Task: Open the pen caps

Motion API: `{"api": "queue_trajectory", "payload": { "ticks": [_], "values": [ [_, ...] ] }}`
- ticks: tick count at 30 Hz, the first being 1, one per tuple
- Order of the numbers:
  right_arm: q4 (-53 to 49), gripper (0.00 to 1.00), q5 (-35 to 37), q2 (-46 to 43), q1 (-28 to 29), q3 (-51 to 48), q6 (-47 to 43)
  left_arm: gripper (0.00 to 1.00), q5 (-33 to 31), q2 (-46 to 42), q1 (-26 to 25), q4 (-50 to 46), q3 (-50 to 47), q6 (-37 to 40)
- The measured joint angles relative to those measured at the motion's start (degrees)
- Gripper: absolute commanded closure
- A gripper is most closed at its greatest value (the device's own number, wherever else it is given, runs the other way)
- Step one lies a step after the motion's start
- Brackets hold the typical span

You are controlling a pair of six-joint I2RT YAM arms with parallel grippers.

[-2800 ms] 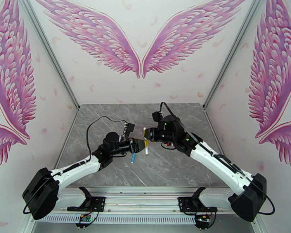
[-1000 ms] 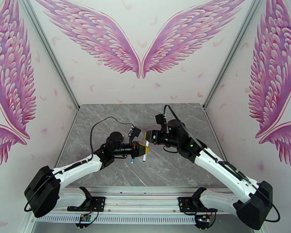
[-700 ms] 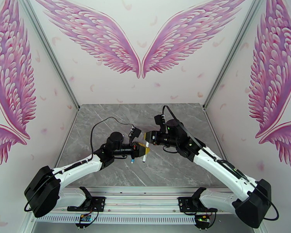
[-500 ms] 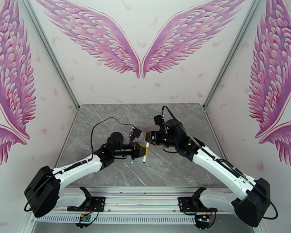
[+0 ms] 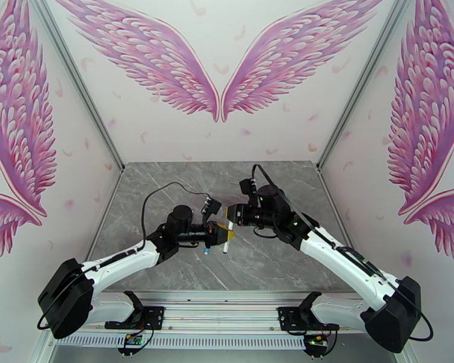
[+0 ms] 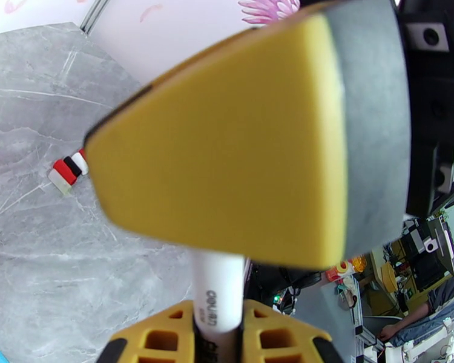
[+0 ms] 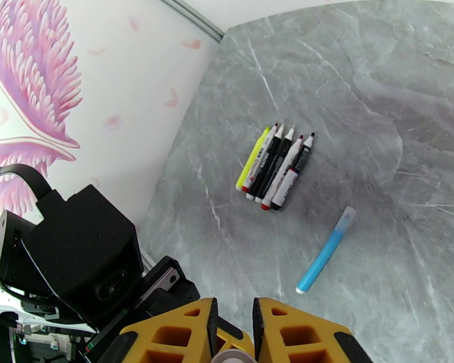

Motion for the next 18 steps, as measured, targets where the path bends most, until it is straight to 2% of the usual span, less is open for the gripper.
{"api": "queue_trajectory", "payload": {
  "ticks": [8,18],
  "values": [
    [-0.1,0.88,0.0,0.0,0.0,0.0,-0.4,0.96,-0.4,-0.2,-0.2,-1.9,0.7,0.5],
    [-0.3,0.90,-3.0,-0.2,0.0,1.1,-1.8,0.97,-0.5,-3.1,-0.3,-5.7,0.9,3.5]
  ]
}}
